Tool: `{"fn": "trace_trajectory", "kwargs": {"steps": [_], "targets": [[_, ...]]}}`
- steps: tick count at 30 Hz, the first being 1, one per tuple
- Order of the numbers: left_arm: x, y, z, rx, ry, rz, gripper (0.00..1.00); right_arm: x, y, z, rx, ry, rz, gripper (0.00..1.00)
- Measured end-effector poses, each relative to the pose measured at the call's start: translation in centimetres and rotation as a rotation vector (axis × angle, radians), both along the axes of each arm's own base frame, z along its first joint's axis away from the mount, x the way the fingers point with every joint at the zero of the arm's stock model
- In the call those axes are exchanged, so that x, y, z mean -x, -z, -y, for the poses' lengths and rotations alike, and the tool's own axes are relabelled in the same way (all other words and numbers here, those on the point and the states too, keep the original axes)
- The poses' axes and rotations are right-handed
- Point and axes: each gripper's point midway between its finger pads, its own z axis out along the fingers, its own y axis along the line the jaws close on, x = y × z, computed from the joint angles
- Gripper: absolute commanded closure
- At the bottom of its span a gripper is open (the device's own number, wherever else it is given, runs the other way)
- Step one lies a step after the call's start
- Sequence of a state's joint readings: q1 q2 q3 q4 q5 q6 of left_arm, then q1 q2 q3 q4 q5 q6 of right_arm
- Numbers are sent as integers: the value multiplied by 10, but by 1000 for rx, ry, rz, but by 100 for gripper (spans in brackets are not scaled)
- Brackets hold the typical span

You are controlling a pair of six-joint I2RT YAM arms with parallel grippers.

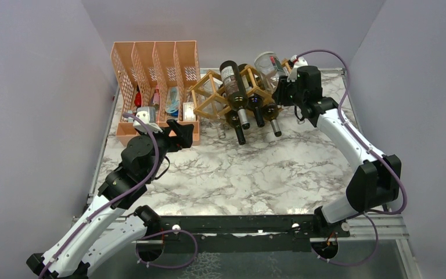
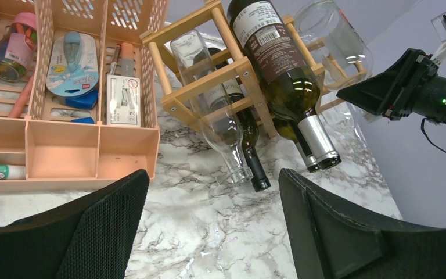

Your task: Put the wine bottle on the wine rack

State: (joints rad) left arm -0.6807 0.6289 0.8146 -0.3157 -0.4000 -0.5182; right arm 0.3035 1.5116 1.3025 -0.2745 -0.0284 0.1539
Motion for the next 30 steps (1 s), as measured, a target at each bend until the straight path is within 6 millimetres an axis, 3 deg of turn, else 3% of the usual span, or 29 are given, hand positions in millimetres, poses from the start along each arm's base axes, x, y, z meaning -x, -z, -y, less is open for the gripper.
{"fn": "trace_trajectory", "kwargs": {"steps": [7, 17, 30], "targets": [[0, 0, 0, 0, 0, 0, 12, -2, -2, 1, 4, 6, -1, 81], [0, 0, 0, 0, 0, 0, 12, -4, -2, 1, 3, 6, 1, 51], [0, 0, -1, -16, 1, 4, 12, -6, -33, 0, -29, 5, 97, 35]]}}
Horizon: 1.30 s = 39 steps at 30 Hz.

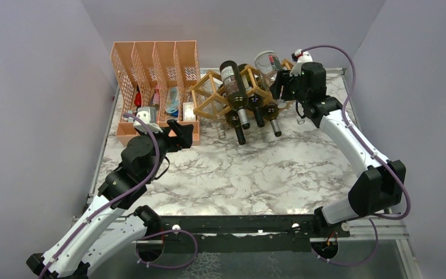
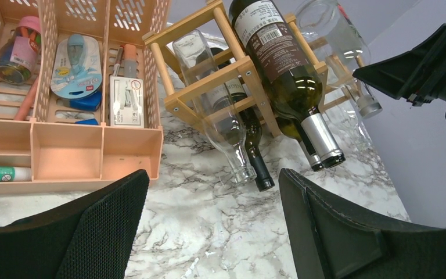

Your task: Put the wine bottle on the wine rack

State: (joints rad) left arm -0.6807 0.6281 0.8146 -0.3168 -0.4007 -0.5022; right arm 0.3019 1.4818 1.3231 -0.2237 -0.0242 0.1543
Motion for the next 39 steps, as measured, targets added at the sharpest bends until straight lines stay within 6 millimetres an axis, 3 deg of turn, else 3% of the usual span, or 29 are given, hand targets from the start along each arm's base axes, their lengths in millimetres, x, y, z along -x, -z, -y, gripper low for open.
{"fn": "trace_trajectory", "kwargs": {"steps": [8, 14, 18, 24, 27, 32, 39], "targets": [[1, 0, -4, -31, -4, 11, 12, 16, -40, 6, -38, 11, 81, 31], [1, -6, -9, -62, -21, 6, 10, 52, -75, 19, -88, 42, 129, 30], [1, -17, -7, -104, 3, 17, 8, 95, -69, 32, -113, 59, 109, 28], [4, -19, -4, -172, 56, 37, 1, 155, -29, 63, -123, 168, 18, 27], [5, -25, -5, -194, 66, 54, 1, 177, -23, 77, -122, 221, 0, 26], [9, -44, -10, -221, 69, 90, 1, 206, -35, 98, -127, 284, 30, 26], [21, -86, -23, -232, 63, 179, 1, 233, -85, 122, -145, 357, 157, 24]]}}
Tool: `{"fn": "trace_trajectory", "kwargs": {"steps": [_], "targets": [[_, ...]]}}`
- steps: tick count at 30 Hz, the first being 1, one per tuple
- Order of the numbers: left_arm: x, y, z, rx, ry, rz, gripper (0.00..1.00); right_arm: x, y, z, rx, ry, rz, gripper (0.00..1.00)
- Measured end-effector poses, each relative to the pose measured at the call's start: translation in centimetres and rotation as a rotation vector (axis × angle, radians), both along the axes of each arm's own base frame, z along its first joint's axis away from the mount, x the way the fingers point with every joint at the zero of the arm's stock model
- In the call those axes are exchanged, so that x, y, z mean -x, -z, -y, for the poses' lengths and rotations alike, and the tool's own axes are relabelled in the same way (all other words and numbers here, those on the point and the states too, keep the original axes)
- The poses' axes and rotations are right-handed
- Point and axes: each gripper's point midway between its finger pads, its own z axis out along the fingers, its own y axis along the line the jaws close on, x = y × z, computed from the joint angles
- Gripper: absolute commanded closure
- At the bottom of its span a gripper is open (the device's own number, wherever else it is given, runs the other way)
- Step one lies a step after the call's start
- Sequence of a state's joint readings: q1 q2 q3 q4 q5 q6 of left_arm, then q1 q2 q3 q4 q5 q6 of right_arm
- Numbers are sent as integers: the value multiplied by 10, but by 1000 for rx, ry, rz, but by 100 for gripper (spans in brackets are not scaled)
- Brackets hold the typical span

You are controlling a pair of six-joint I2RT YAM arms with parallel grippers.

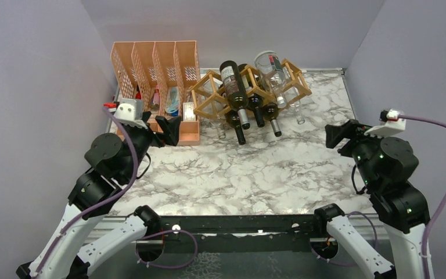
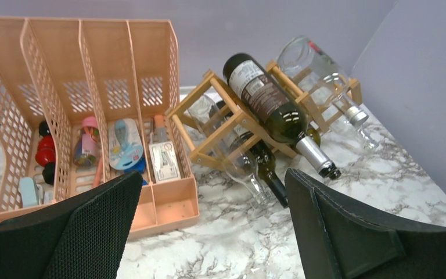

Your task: Put the wine bottle on the wine rack

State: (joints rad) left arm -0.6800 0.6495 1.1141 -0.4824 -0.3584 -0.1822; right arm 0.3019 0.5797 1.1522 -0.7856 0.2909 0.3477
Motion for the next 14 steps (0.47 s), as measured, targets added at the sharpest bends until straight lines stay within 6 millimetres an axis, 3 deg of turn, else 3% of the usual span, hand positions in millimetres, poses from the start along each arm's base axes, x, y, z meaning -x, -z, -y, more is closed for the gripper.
{"fn": "trace_trajectory", "kwargs": {"steps": [7, 14], "targets": [[19, -40, -19, 21, -6, 93, 1, 24, -46, 19, 2, 56, 102, 23], [23, -45, -24, 11, -15, 104, 1, 33, -52, 26, 12, 73, 106, 22]]}}
